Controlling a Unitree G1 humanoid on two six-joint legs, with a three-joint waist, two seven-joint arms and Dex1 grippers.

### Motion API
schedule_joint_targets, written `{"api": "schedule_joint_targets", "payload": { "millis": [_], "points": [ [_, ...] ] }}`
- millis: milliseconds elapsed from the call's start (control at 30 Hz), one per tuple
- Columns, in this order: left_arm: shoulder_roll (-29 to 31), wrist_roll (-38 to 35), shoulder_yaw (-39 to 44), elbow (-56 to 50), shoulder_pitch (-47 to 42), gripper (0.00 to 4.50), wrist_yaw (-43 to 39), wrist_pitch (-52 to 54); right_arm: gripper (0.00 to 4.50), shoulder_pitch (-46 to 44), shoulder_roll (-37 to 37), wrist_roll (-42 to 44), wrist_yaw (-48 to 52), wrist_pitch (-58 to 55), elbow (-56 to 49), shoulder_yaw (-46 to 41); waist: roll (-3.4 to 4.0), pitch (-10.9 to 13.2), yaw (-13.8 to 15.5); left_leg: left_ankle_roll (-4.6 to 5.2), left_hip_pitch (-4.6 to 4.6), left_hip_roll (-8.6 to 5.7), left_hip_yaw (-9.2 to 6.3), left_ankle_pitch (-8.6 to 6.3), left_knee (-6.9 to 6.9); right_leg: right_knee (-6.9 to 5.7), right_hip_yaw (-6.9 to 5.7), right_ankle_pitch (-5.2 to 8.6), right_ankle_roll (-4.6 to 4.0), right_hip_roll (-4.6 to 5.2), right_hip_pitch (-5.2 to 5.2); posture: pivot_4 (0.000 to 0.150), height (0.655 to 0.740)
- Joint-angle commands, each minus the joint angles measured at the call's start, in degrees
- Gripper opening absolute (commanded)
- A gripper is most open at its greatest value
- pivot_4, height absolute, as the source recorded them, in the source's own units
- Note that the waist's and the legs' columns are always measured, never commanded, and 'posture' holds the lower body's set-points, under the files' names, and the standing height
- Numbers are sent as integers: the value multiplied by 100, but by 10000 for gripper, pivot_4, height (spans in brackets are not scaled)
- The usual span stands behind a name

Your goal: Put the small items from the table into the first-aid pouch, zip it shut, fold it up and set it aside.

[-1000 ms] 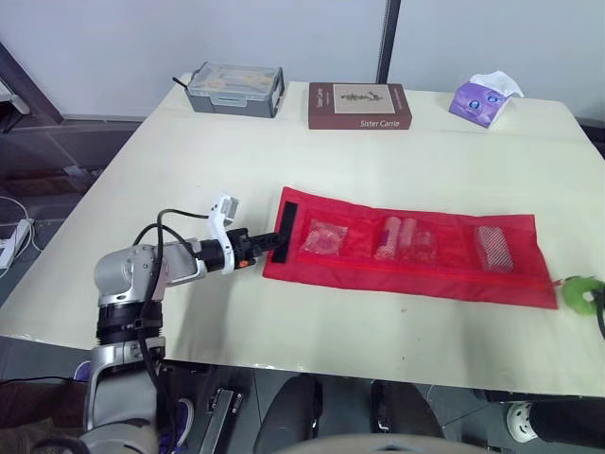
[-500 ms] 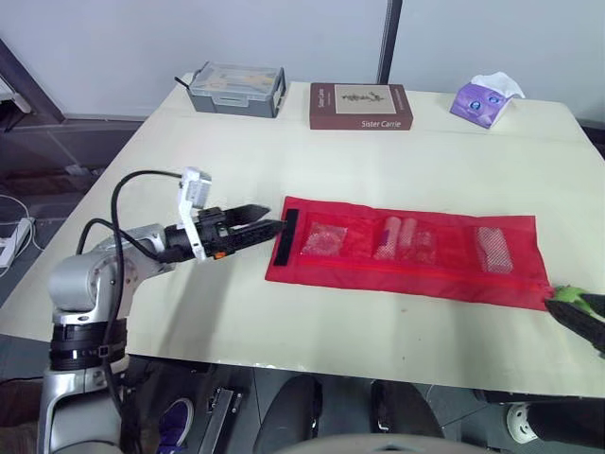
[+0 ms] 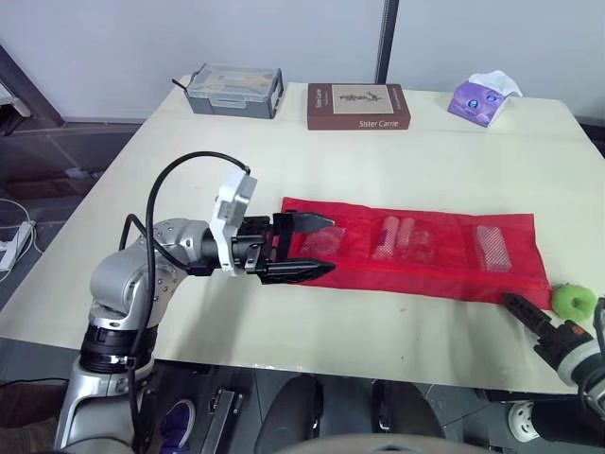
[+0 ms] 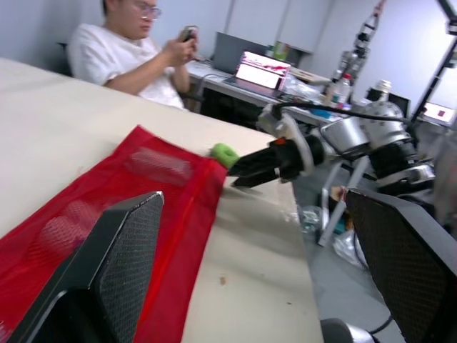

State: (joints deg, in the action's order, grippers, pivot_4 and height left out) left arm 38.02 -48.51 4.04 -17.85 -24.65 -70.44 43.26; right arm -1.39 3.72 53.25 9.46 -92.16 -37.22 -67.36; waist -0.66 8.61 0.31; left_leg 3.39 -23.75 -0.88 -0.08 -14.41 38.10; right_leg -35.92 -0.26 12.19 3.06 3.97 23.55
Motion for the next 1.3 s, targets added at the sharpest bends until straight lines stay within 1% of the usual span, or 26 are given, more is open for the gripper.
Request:
{"api": "schedule_joint_targets", "payload": {
  "millis": [33, 300, 500, 600, 700, 867, 967, 1033, 1133, 1233, 1300],
  "points": [
    [83, -59, 49, -23, -103, 43299, -144, -141, 45000, -45, -120, 140, -340, -34, -49, -276, 0, 0, -9, 0, 0, 0, 0, 0, 0, 0, 0, 0, 1, -1, 0, 1500, 7400],
    [87, 29, -84, 116, -169, 43299, -191, -252, 45000, -637, -441, 110, -982, 137, 302, -552, -3, -2, -87, 1, 3, 2, -1, 1, 2, 0, 2, -3, 7, -9, -6, 1500, 7400],
    [179, 263, -300, 513, -587, 43299, -625, -481, 45000, -1139, -569, 468, -1390, 177, 549, -894, -3, -2, -110, 1, 5, 5, 0, 1, 3, -1, 8, -8, 15, -20, -7, 1500, 7400],
    [85, 382, -434, 667, -799, 43299, -779, -616, 45000, -1265, -549, 526, -1546, 261, 716, -721, -3, -2, -112, 1, 5, 5, 0, 1, 2, -2, 10, -8, 16, -22, -7, 1500, 7400],
    [-149, 328, -462, 695, -998, 43299, -653, -642, 45000, -1509, -627, 608, -1775, 532, 969, -572, -3, -2, -128, 1, 6, 6, 3, 1, 3, -2, 15, -9, 18, -24, -7, 1500, 7400],
    [-401, 313, -331, 693, -1118, 43299, -385, -626, 45000, -1745, -875, 1386, -2376, 1129, 1188, -460, -2, -1, -158, 1, 7, 11, 4, 1, 3, -6, 18, -14, 25, -30, -5, 1500, 7400],
    [-418, 331, -314, 656, -1058, 43299, -297, -621, 45000, -1706, -887, 1812, -2758, 1453, 1283, -251, 6, 4, -186, 1, 5, 12, 4, 1, 2, -10, 20, -14, 25, -30, 0, 1500, 7400],
    [-402, 325, -311, 623, -1014, 43299, -255, -620, 45000, -1617, -876, 2499, -3206, 1852, 1414, -76, 9, 5, -191, 1, 5, 12, 4, 1, 2, -10, 20, -14, 25, -30, 0, 1500, 7400],
    [-374, 324, -300, 605, -974, 43299, -200, -609, 45000, -1313, -700, 3372, -3853, 2387, 1469, 411, 11, 7, -204, 1, 4, 12, 4, 1, 1, -10, 20, -14, 25, -29, 0, 1500, 7400],
    [-372, 314, -306, 570, -921, 43299, -152, -602, 45000, -1053, -368, 3566, -4014, 2714, 1482, 979, 14, 8, -211, 1, 3, 10, 4, 1, 1, -9, 20, -14, 25, -27, 0, 1500, 7400],
    [-375, 304, -312, 546, -877, 43299, -93, -574, 45000, -879, -54, 3319, -3813, 2892, 1537, 1416, 16, 9, -225, 1, 4, 10, 5, 1, 1, -9, 22, -14, 25, -28, 0, 1500, 7400]
  ]
}}
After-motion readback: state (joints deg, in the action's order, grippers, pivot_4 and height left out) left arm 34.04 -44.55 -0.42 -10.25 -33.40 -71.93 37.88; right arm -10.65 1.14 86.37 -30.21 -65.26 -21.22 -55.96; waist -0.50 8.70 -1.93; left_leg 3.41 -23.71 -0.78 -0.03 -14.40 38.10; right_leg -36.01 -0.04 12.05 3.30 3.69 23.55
